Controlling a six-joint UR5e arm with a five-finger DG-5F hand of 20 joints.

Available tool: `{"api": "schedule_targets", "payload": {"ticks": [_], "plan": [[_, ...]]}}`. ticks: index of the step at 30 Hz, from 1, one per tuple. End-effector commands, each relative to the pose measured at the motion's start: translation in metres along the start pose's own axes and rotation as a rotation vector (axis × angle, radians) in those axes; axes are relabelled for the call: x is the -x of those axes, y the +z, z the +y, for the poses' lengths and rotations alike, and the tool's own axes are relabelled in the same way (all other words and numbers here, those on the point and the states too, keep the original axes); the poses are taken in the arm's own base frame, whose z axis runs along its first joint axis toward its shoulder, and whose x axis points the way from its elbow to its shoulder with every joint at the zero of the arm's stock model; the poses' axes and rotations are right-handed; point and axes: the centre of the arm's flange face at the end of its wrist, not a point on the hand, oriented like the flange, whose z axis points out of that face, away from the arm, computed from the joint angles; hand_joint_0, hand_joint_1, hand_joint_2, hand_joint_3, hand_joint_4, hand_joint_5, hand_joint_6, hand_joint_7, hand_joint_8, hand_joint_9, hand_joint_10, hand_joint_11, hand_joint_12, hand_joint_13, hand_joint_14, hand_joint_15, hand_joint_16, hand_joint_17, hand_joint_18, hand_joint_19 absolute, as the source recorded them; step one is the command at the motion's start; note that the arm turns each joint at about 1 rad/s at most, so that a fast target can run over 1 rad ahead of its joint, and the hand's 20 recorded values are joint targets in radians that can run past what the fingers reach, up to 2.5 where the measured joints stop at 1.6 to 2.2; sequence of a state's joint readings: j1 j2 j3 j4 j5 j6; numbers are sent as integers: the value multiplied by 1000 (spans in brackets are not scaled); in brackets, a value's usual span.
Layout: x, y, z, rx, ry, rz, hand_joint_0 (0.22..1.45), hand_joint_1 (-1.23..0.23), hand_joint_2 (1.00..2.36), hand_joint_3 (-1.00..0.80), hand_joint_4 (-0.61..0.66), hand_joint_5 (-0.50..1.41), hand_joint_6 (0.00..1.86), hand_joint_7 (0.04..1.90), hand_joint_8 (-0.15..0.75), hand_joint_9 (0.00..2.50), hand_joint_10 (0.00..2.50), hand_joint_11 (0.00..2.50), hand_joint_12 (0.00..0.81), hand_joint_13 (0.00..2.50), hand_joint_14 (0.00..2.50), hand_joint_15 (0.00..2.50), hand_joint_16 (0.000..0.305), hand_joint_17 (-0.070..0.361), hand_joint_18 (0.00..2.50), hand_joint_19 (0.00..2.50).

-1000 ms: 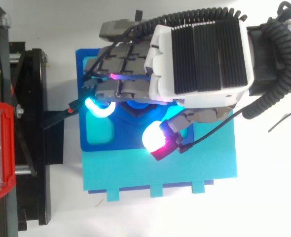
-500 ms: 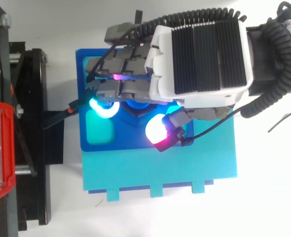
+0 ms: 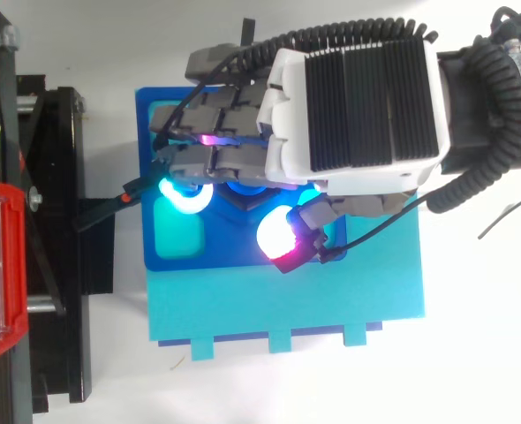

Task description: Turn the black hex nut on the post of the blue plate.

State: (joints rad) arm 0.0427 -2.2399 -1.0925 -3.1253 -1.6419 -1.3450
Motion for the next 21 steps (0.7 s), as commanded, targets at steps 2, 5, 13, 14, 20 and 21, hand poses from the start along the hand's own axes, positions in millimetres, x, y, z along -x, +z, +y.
{"api": "schedule_targets", "payload": {"ticks": [2,5,13,14,20,21], "plan": [[-1,0,0,0,0,0,555,-932,1000,-500,227,-212,502,1003,233,403,0,0,364,571,6,155,46,104,468,218],[0,0,0,0,0,0,538,-913,1000,-500,234,-212,502,997,237,402,1,0,369,568,6,159,47,105,463,230],[0,0,-3,-3,1,0,518,-897,1000,-500,235,-214,502,986,244,402,1,0,373,566,7,167,48,108,465,231],[-1,-1,-3,-4,1,1,518,-896,1000,-500,233,-215,502,988,244,402,0,0,373,566,7,166,48,108,465,231],[-1,-1,-4,-3,1,0,515,-886,1000,-500,233,-215,502,980,244,400,0,4,374,566,7,169,48,109,462,238],[0,-1,-6,-5,1,-1,515,-887,1000,-500,235,-216,502,979,245,401,0,0,374,568,6,166,48,109,462,231]]}}
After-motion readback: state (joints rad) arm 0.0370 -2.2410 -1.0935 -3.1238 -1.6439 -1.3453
